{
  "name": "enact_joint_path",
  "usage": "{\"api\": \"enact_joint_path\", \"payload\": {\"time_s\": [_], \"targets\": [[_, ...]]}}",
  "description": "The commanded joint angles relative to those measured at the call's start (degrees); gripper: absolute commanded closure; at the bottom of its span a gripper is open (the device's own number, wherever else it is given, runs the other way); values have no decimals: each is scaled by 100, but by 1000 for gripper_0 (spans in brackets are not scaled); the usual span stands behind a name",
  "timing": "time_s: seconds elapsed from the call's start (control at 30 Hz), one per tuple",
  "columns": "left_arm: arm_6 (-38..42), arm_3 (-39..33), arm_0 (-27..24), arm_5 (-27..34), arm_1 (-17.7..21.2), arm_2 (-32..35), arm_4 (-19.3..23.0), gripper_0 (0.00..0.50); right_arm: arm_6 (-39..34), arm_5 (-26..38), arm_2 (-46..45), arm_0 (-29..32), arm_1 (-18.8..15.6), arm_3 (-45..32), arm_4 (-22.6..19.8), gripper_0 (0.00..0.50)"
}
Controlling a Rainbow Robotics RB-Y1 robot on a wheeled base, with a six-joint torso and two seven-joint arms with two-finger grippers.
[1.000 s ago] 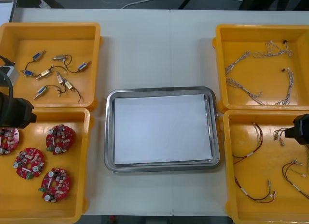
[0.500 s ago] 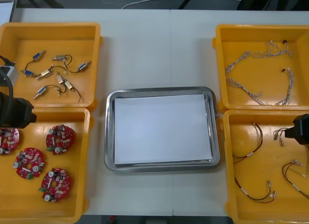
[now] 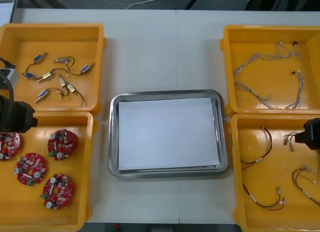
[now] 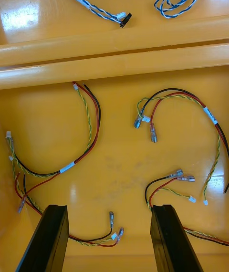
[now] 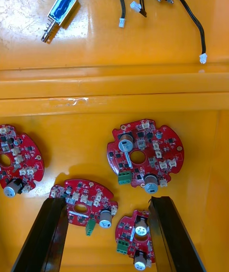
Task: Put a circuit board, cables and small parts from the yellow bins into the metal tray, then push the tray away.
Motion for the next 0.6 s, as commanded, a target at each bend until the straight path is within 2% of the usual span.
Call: {"api": "enact_joint_path", "payload": {"time_s": [0.03,0.6], "targets": [[367,-63,-149,29,210,-33,-57,0,-40,16,63,-77,-191,-63,-33,0],[367,-63,-149,29,210,-33,-57,0,-40,16,63,-77,-191,-63,-33,0]]}}
